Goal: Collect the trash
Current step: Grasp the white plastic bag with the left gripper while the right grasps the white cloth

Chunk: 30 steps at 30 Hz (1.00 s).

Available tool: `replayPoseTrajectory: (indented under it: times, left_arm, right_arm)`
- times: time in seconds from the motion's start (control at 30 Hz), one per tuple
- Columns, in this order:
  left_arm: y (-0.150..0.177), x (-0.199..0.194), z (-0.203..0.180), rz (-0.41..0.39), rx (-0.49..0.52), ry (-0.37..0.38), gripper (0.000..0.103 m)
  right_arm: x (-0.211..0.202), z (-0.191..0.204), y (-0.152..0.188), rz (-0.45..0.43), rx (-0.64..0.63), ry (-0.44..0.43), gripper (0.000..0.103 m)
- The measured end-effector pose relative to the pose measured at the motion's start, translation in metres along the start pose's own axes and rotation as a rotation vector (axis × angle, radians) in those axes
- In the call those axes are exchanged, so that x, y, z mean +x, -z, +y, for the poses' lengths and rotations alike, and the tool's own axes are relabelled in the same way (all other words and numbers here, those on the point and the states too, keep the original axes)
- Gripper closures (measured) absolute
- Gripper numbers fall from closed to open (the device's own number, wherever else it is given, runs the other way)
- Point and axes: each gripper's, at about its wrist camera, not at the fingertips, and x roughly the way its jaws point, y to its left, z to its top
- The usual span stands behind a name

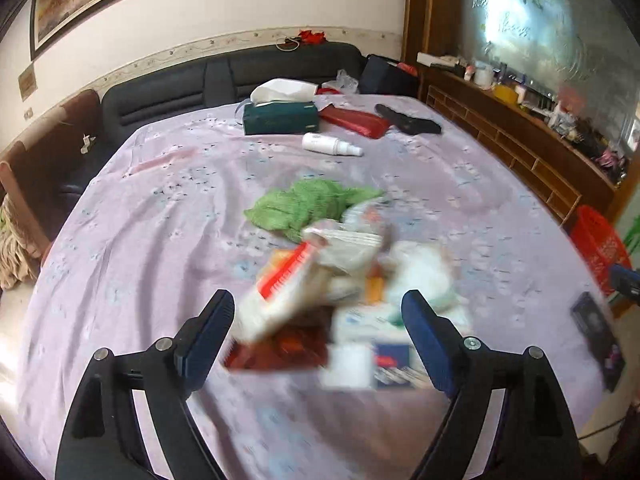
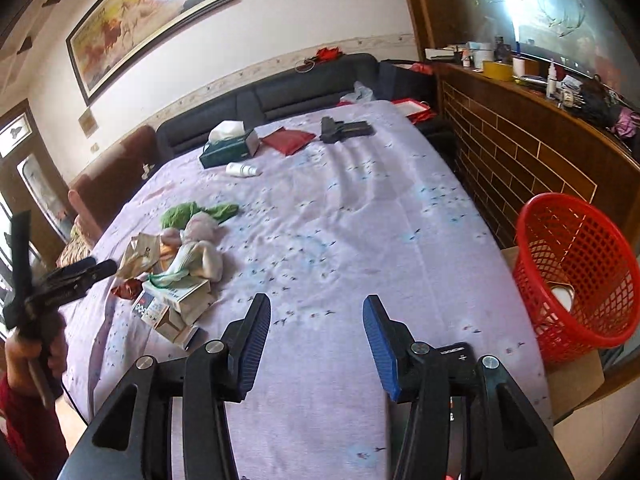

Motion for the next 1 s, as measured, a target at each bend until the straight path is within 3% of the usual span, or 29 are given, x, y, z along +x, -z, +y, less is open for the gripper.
replayPoseTrajectory:
  times: [0.07, 0.13, 0.2, 0.23, 0.3, 0.33, 0.47, 0.7, 0.9, 1.0]
  left_arm:
    - [-0.004, 0.024, 0.004, 0.057, 0.026, 0.046, 0.019]
    - [-0.007, 0.043, 0.011, 0.065, 0.010, -0.002, 0.019]
    - [-0.008, 0.057, 0.009, 0.093, 0.014, 0.046, 0.022]
    - [-0.008, 0.063, 0.011, 0.099, -0.004, 0.053, 0.032]
    - [-0.009, 0.068, 0.012, 0.108, -0.040, 0.071, 0.041]
    - [-0.008, 0.068, 0.012, 0.103, -0.052, 0.077, 0.058]
    - [-0.005, 0.064, 0.013, 0.077, -0.095, 0.079, 0.075]
    - [0.001, 0.022, 0.008, -0.028, -0.105, 0.051, 0.075]
    - [0.015, -0.018, -0.002, -0.114, -0.098, 0.067, 0.075]
    - [0.020, -0.027, -0.005, -0.129, -0.096, 0.082, 0.075]
  right_arm:
    - [0.003, 0.003, 0.001, 0.010, -0.001, -0.006, 0.051]
    - [0.003, 0.005, 0.002, 0.014, -0.006, -0.007, 0.051]
    - [0.003, 0.009, 0.002, 0.016, -0.017, 0.000, 0.051]
    - [0.003, 0.010, 0.002, 0.019, -0.020, 0.002, 0.051]
    - [0.005, 0.011, 0.002, 0.024, -0.020, 0.003, 0.051]
    - [0.008, 0.011, 0.001, 0.030, -0.017, 0.001, 0.051]
    - [0.021, 0.016, -0.003, 0.069, 0.001, -0.049, 0.051]
    - [0.054, 0.042, -0.017, 0.149, 0.011, -0.160, 0.051]
    - [0.105, 0.073, -0.038, 0.210, 0.040, -0.257, 0.039]
    - [0.137, 0.086, -0.046, 0.254, 0.067, -0.282, 0.038]
